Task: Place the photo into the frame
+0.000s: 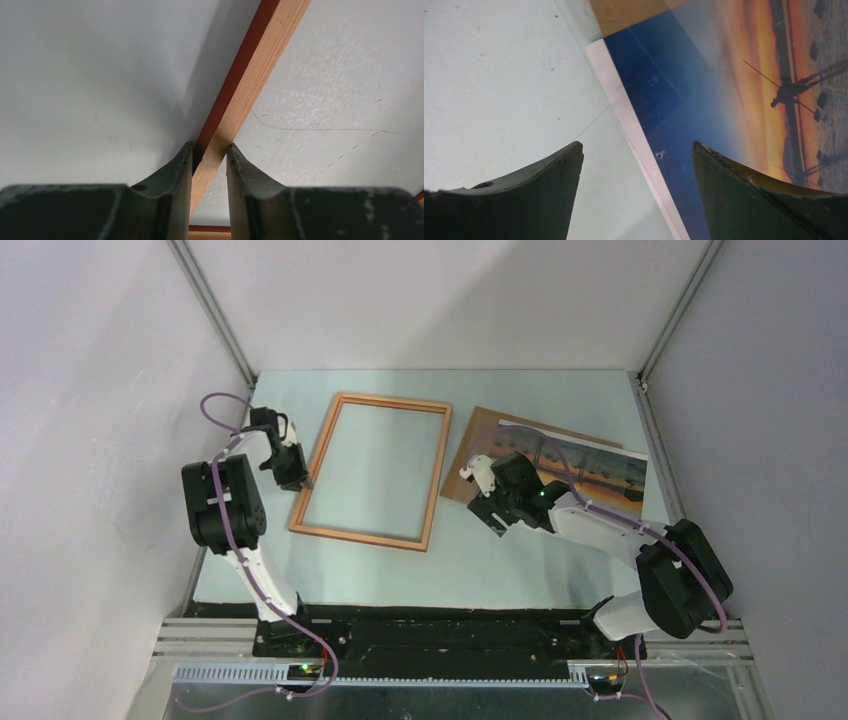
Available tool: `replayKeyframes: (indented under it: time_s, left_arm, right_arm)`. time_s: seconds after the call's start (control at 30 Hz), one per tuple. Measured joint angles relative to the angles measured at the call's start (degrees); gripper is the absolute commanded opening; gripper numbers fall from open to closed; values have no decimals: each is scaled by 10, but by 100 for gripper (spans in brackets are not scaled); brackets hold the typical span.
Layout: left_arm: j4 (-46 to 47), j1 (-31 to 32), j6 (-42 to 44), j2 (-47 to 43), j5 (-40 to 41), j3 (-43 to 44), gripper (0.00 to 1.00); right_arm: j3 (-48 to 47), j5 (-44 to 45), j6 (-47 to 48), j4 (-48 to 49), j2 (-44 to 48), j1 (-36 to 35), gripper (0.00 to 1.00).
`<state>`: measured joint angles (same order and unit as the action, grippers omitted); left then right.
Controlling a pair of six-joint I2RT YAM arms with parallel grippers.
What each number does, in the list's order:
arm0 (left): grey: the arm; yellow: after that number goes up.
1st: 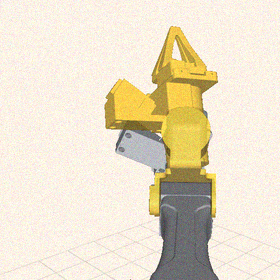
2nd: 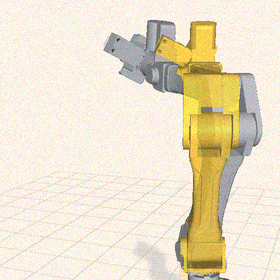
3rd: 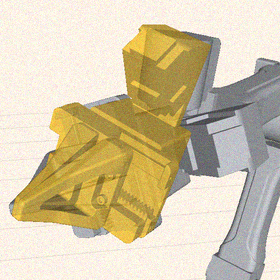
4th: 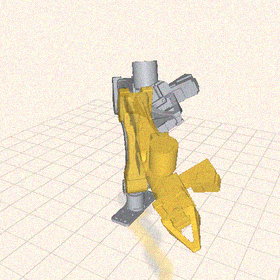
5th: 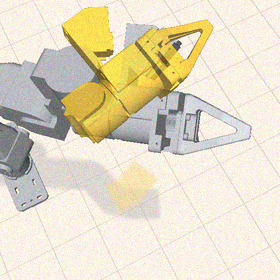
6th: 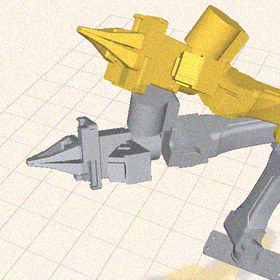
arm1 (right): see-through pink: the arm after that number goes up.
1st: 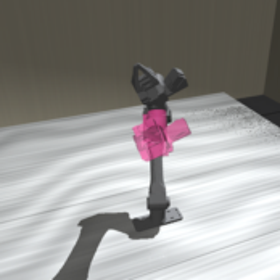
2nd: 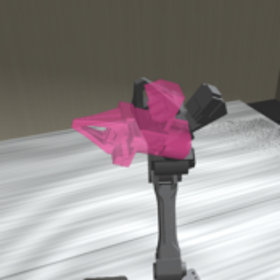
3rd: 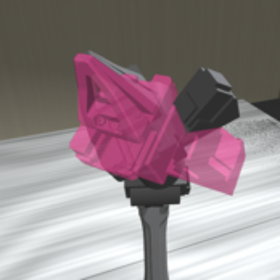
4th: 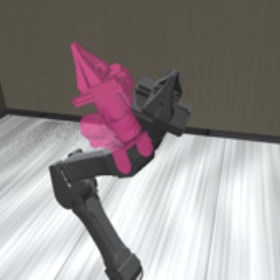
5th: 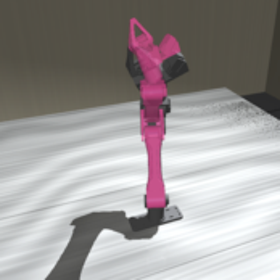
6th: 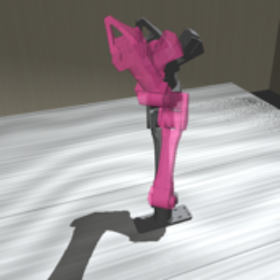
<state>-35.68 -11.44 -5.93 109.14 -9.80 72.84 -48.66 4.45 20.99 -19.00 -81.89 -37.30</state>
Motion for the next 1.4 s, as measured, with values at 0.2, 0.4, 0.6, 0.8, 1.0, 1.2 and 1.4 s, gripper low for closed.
replayKeyframes:
  time_s: [0.2, 0.4, 0.6, 0.8, 1.0, 1.2, 1.4]
  left_arm:
    - [-3, -27, -1, -16, -10, -22, 0]
    - [-8, -44, 4, -26, -11, -35, 18]
    - [-11, -47, 16, -26, -9, -34, 42]
    - [-34, -52, 26, -25, 8, -25, 65]
    - [-51, -53, 36, -25, 13, -19, 86]
    - [-66, -51, 40, -57, 3, -19, 92]
    - [-72, -34, 44, -128, -9, -19, 93]
  right_arm:
    - [0, -5, 0, 0, 16, 33, 84]
    - [0, -28, 0, -7, 37, 76, 85]
    - [0, -56, 2, -38, 58, 94, 86]
    - [1, -69, 14, -71, 74, 97, 96]
    - [23, -61, 36, -76, 82, 93, 99]
    - [40, -40, 61, -78, 60, 82, 99]
    - [40, -19, 84, -56, -1, 73, 98]
